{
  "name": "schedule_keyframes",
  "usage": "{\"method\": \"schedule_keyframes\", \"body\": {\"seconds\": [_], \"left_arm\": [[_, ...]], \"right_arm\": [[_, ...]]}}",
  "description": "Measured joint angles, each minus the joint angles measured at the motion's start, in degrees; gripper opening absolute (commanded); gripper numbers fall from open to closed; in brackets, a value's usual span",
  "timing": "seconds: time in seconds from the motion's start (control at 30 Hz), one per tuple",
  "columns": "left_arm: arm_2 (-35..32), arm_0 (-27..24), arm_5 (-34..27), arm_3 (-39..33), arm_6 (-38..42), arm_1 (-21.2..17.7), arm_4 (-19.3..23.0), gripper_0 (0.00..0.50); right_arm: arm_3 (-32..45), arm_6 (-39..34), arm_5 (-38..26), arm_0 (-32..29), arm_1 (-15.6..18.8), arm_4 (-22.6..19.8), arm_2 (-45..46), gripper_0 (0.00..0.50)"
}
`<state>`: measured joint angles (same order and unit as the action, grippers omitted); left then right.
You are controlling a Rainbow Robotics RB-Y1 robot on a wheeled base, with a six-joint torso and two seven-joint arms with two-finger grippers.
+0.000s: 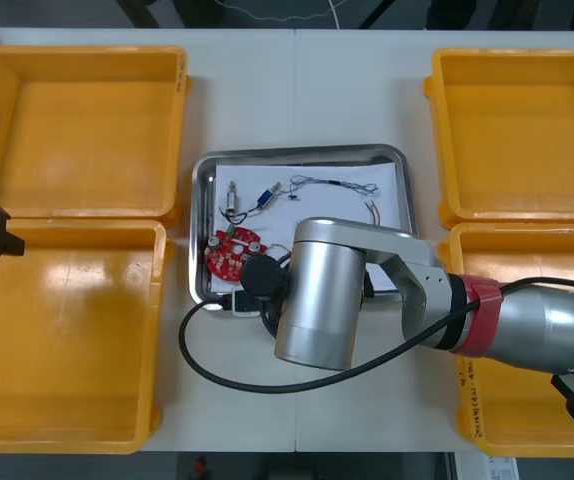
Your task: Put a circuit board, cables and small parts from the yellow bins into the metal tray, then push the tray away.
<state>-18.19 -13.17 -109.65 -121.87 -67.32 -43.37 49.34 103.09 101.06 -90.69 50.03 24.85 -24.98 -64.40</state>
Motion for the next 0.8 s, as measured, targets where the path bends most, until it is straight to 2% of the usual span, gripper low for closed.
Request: {"method": "schedule_keyframes", "body": {"seconds": [0.3, 0.8], "left_arm": [[0.0, 0.0, 0.0, 0.0, 0.0, 0.0, 0.0, 0.5], [0.0, 0.0, 0.0, 0.0, 0.0, 0.0, 0.0, 0.5]], "right_arm": [[-1.8, -1.2, 0.0, 2.3, -0.1, 0.0, 0.3, 0.0], [-9.2, -1.7, 1.1, 9.2, -2.7, 0.0, 0.3, 0.0]]}}
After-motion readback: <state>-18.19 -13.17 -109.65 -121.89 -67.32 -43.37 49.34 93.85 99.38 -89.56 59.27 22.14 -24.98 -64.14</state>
